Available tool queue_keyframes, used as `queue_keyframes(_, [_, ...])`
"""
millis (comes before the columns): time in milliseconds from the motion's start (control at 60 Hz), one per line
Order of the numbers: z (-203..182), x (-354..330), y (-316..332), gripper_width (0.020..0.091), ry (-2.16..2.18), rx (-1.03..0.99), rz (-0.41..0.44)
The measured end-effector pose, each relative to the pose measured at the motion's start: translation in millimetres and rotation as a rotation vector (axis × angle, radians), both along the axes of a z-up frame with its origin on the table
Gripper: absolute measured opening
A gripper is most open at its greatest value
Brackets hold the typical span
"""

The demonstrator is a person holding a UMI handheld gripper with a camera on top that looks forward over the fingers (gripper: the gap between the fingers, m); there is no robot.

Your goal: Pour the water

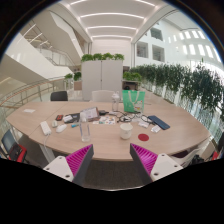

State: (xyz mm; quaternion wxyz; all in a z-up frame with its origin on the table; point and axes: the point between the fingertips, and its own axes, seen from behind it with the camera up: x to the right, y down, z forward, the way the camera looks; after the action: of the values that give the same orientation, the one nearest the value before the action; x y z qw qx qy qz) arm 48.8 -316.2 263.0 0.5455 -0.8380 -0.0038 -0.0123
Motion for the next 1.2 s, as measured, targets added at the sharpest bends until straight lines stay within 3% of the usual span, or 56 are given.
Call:
queue_keyframes(200, [-46.5, -98.9, 42.0, 0.0828, 0.022, 0.037, 0.113])
queue_keyframes(500, [-125.2, -188.2, 222.2, 0.083, 0.034, 0.149, 0.142])
queue_keyframes(767, [-155.5, -182.0, 348.5, 0.0834, 0.026, 0.198, 0.078])
queue_keyframes(800, [-159.2, -185.7, 362.4, 0.0797, 0.024, 0.204, 0.09])
queue_keyframes(817, [-162.6, -188.2, 367.8, 0.0704, 0.02, 0.2, 0.099])
queue_keyframes(850, [-173.4, -191.9, 376.5, 0.0438, 0.01, 0.172, 0.115])
queue_keyframes(917, [-168.6, -186.9, 386.7, 0.0439, 0.004, 0.207, 0.088])
queue_keyframes(1017, [-169.3, -195.7, 393.0, 0.042, -0.015, 0.21, 0.146])
queue_keyframes(1200, [-171.5, -198.3, 392.9, 0.0353, 0.14, 0.111, 0.172])
